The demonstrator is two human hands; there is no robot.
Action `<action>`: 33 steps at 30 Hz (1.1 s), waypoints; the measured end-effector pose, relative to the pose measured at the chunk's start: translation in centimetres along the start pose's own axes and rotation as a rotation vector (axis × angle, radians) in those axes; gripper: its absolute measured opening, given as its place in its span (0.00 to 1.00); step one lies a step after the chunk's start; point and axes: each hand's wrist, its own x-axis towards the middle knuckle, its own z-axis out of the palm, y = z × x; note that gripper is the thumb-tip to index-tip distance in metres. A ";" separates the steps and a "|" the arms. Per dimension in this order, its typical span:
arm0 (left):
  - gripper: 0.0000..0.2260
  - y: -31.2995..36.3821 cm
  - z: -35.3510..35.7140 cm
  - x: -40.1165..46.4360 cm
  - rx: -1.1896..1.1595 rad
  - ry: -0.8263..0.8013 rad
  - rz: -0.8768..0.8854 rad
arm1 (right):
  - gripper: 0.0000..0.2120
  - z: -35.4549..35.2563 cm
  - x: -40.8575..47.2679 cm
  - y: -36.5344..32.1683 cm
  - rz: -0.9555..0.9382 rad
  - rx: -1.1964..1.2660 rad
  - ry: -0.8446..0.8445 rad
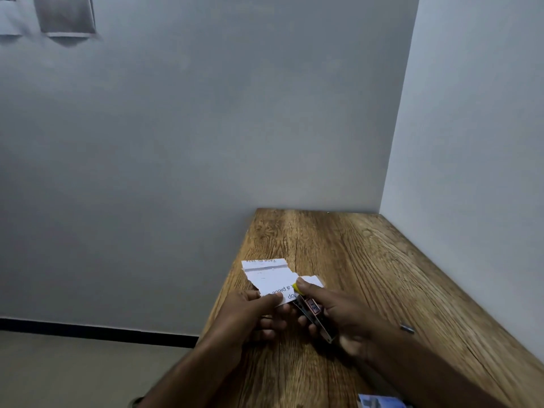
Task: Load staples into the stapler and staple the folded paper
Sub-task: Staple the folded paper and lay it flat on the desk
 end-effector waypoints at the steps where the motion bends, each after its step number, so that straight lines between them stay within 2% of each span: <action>1: 0.09 0.0 0.0 0.0 0.003 0.000 -0.002 | 0.20 0.0 0.0 0.0 0.000 0.006 0.000; 7: 0.09 0.0 0.0 0.1 0.011 -0.002 -0.007 | 0.22 0.0 0.3 0.3 -0.005 0.028 0.026; 17: 0.11 -0.2 -0.1 0.2 0.018 -0.027 -0.002 | 0.15 0.0 0.4 0.4 -0.037 0.053 0.037; 33: 0.10 -0.3 0.1 0.2 0.033 -0.034 0.005 | 0.12 0.0 0.7 0.8 -0.083 0.079 0.139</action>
